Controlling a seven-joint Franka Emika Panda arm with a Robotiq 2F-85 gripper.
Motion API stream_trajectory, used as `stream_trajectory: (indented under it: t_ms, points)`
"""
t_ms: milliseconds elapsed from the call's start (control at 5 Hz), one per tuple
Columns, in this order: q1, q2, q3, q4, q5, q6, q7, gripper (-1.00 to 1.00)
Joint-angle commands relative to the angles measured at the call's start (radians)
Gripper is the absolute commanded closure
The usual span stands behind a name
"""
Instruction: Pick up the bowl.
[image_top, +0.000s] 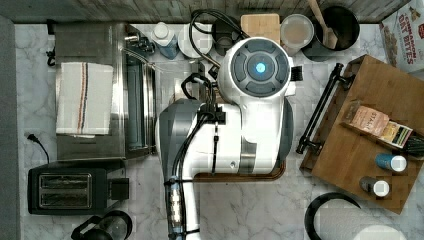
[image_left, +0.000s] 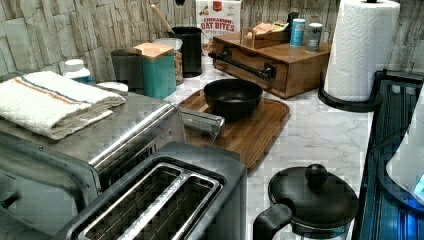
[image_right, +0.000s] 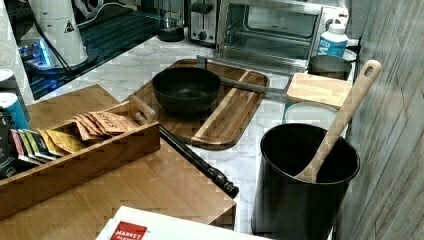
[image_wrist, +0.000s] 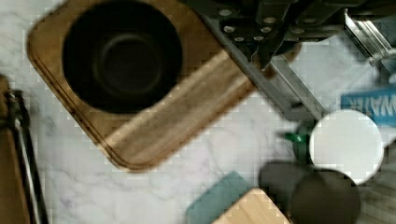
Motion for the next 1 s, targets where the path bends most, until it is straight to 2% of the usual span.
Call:
stream_trajectory:
  t_ms: [200, 400, 800, 1000]
  points:
    - [-0.086, -0.166, -0.100, -0.370, -0.006, 0.075, 0.229, 1.00]
    - [-0.100, -0.216, -0.126, -0.427, -0.064, 0.090, 0.359, -1.00]
    - [-0.133, -0.253, -0.151, -0.528, -0.067, 0.161, 0.362, -1.00]
    - [-0.118, -0.205, -0.166, -0.535, -0.061, 0.201, 0.326, -1.00]
